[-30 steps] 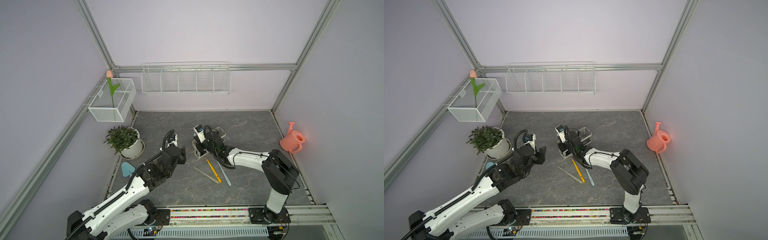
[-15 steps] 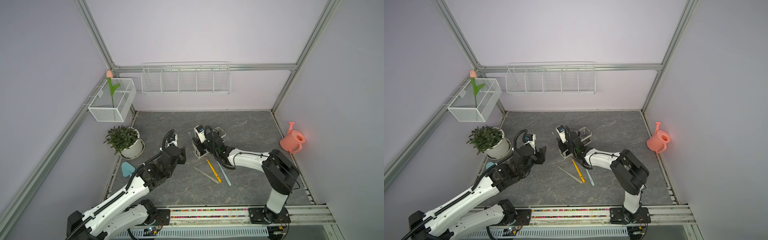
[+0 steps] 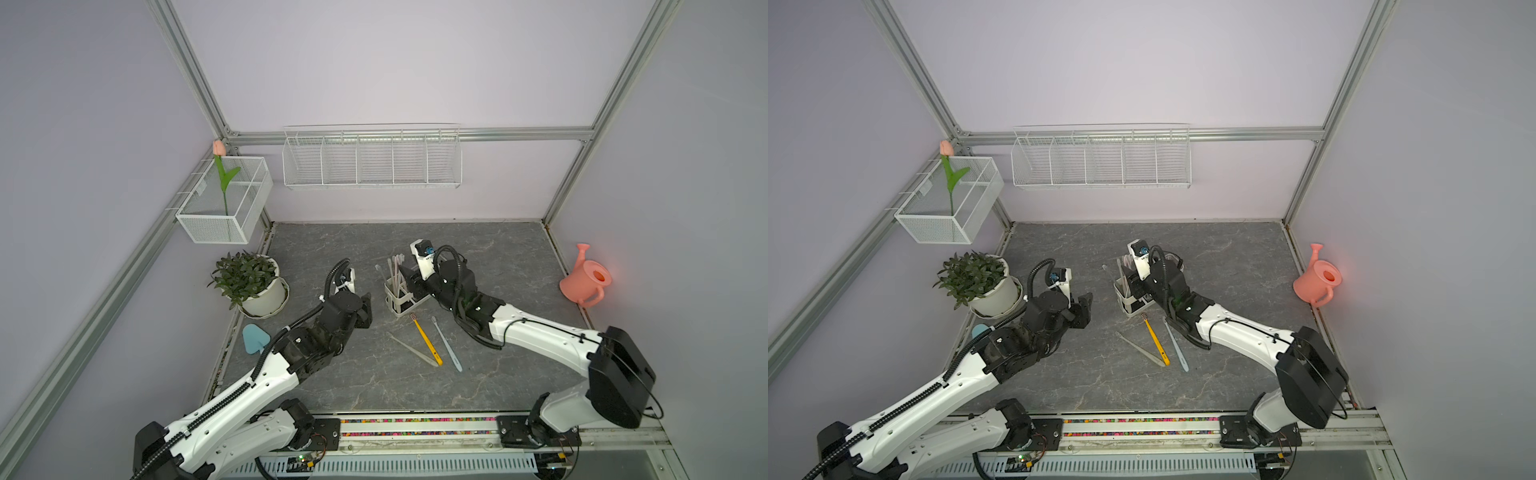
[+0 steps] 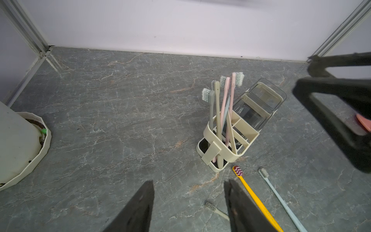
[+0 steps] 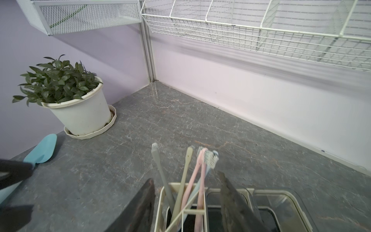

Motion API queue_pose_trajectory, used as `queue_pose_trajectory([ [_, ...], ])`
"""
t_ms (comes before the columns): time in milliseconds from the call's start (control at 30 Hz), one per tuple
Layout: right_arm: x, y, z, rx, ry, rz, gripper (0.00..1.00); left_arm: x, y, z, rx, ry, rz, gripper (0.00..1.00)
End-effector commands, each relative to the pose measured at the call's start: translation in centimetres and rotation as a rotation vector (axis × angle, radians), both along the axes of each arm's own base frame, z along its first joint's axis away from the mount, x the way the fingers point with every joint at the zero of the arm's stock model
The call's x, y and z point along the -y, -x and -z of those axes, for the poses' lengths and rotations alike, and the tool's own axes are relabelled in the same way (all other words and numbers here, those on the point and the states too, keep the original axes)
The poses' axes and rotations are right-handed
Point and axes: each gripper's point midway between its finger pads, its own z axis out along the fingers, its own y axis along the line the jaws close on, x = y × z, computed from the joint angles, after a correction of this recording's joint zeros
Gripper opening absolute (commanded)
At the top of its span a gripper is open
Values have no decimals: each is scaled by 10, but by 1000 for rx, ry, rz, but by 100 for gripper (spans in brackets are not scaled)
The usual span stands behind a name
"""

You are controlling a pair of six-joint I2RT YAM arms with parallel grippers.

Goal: Place the toothbrush into the toothbrush holder
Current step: Place the toothbrush in the toothbrush holder.

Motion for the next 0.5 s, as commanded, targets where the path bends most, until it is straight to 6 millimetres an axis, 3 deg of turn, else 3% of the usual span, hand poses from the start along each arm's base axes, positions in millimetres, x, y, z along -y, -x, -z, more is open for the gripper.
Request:
queue_pose_trajectory([
  [0, 12, 35, 62, -218, 139, -110, 55, 3, -3, -24, 24, 33, 11, 60],
  [167, 31, 79, 113, -474, 165, -199, 54, 11, 0, -41, 6, 44, 63, 60],
  [333, 38, 100, 126, -533, 155, -235, 48, 17, 6, -29, -30, 45, 106, 61],
  [467, 44, 110, 136, -571, 201, -244, 45, 14, 8, -8, -36, 36, 108, 61],
])
